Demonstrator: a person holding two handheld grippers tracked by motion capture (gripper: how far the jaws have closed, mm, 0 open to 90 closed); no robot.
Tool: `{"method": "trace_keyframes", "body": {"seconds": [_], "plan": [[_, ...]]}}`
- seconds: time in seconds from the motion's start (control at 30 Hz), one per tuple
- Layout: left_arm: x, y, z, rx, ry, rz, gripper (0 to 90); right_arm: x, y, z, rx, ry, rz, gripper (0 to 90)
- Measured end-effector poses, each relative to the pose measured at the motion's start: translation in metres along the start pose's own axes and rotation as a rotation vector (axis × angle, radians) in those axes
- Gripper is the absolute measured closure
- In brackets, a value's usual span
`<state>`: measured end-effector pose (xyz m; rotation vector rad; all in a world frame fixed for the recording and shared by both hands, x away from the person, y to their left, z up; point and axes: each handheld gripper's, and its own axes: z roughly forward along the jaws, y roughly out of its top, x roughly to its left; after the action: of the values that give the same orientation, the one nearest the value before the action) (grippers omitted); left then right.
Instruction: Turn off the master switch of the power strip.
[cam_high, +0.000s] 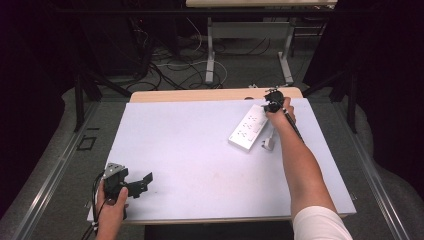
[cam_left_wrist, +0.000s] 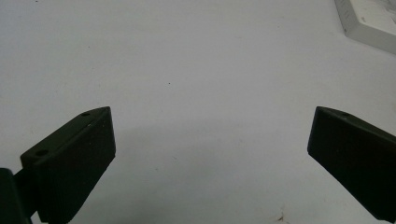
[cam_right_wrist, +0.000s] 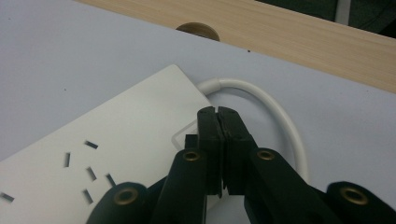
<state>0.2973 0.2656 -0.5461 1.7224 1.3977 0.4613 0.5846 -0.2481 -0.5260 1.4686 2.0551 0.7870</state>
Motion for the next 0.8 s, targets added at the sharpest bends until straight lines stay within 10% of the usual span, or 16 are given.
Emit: {"method": "trace_keyframes", "body": {"seconds": [0.8], "plan": [[-0.004, 0.005, 0.003, -0.003, -0.025, 0.019, 1.3, 0.013, 0.005, -0.023, 0.01, 0.06, 0.015, 74.8]]}}
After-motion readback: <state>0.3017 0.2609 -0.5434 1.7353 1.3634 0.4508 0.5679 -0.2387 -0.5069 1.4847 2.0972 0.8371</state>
